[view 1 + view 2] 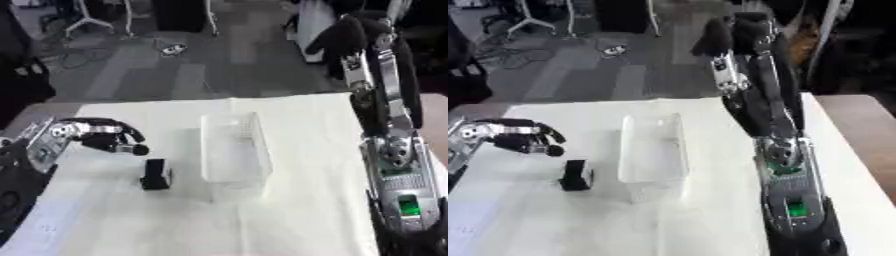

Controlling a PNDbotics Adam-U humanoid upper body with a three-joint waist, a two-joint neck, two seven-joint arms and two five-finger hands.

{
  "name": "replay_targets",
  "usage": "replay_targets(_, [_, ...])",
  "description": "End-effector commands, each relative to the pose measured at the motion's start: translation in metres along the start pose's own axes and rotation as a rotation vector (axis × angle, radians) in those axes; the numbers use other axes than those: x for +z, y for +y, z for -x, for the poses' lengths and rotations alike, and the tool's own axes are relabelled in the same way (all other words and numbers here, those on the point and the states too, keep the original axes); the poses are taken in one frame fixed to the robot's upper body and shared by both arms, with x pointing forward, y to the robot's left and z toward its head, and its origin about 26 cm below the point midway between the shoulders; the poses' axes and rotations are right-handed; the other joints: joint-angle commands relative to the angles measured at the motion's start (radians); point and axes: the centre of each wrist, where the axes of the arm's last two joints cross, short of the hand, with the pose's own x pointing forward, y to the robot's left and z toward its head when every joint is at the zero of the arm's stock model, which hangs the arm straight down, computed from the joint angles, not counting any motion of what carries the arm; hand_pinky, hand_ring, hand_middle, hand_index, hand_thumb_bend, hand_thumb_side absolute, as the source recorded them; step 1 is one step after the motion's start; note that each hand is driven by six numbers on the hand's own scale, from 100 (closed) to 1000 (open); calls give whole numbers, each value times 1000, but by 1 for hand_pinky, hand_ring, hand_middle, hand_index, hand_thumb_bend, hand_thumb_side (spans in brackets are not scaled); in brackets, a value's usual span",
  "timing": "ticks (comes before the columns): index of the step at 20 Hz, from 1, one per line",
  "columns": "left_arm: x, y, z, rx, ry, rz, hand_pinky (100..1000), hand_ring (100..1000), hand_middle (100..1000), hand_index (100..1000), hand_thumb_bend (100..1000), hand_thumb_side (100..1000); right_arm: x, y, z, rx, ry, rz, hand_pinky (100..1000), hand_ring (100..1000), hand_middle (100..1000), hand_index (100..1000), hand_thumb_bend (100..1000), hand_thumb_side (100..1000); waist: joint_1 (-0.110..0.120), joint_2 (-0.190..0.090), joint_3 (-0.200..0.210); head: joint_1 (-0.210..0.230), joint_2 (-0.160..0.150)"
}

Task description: Pick up objects on the table and place them in the box.

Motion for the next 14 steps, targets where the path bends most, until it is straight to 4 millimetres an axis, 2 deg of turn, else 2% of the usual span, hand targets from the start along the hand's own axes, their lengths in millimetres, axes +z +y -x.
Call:
replay_targets(1, [4,15,-7,-139,-116,72,760,762,828,916,527,954,-5,-2,-5,5,-23,8,100,212,287,482,237,1000,4,-13,-1,1,-5])
replay_targets(6, [2,14,-9,-176,-98,6,763,747,799,884,431,859,-5,-2,-6,5,-26,-1,100,213,287,482,236,1000,4,-13,-2,-11,-32])
replay_targets(10, [-2,14,-17,-260,-72,-18,806,768,816,874,453,879,-5,-2,-6,6,-26,-9,100,213,288,482,237,1000,5,-13,-2,-12,-44])
replay_targets(14, [-5,22,-33,-442,-70,-35,903,822,869,861,478,912,-5,-1,-6,7,-26,-16,100,214,288,482,237,1000,5,-14,-3,-11,-49])
